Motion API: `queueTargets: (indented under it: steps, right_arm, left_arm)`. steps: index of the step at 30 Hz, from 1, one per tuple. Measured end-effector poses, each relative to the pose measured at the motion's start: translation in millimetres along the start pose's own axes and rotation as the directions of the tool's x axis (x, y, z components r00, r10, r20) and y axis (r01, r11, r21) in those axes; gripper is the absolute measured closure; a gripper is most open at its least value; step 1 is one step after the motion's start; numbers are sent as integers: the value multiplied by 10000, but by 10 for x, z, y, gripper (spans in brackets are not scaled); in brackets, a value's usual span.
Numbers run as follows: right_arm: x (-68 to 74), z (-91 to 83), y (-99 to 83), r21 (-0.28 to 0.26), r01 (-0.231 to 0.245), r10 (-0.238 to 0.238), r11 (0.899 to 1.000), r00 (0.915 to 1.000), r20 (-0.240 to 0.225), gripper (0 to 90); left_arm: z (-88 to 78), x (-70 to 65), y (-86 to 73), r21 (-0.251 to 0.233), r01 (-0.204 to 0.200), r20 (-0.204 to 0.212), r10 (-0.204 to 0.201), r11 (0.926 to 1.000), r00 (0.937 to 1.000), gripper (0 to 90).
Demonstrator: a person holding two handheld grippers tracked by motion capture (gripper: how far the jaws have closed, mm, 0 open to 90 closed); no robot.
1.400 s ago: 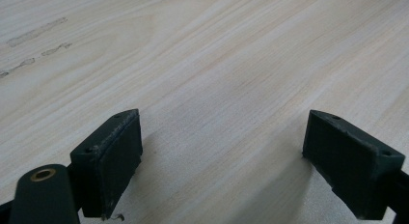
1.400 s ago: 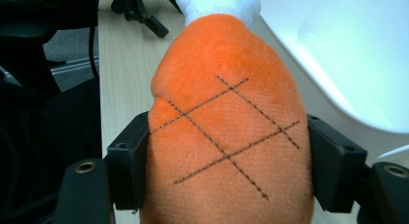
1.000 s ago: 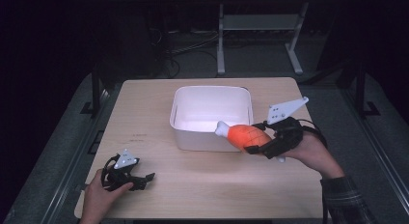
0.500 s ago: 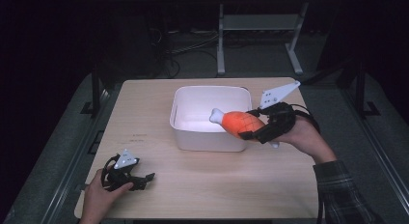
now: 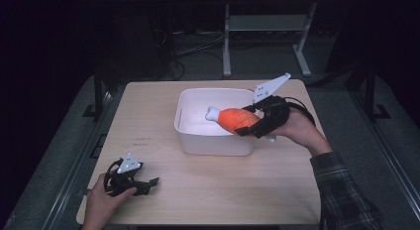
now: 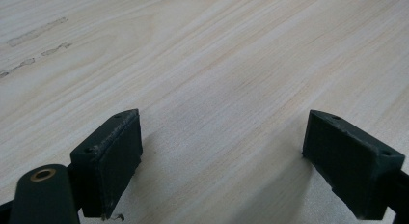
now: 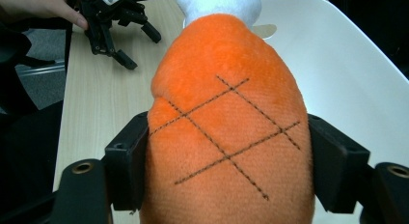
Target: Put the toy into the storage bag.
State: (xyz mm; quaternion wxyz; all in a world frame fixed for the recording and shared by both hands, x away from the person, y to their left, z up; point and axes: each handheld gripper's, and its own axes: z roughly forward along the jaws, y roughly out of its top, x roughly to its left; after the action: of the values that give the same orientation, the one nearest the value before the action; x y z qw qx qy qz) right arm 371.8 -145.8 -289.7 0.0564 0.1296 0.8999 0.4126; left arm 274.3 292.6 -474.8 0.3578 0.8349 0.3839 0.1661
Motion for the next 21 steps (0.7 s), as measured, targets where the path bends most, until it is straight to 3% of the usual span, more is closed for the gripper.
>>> queueTargets:
  steps: [8,21]
  right_arm:
    - [-113,155,96,152,-20,22,9999,9999,-116,264]
    - [-237,411,240,487,373,-351,9981,9983,-455,252]
  left_arm:
    - [-1,2,1,24,-14,12,14,10000,10000,132]
    - [-1,2,1,28,-27,-8,27,10000,10000,132]
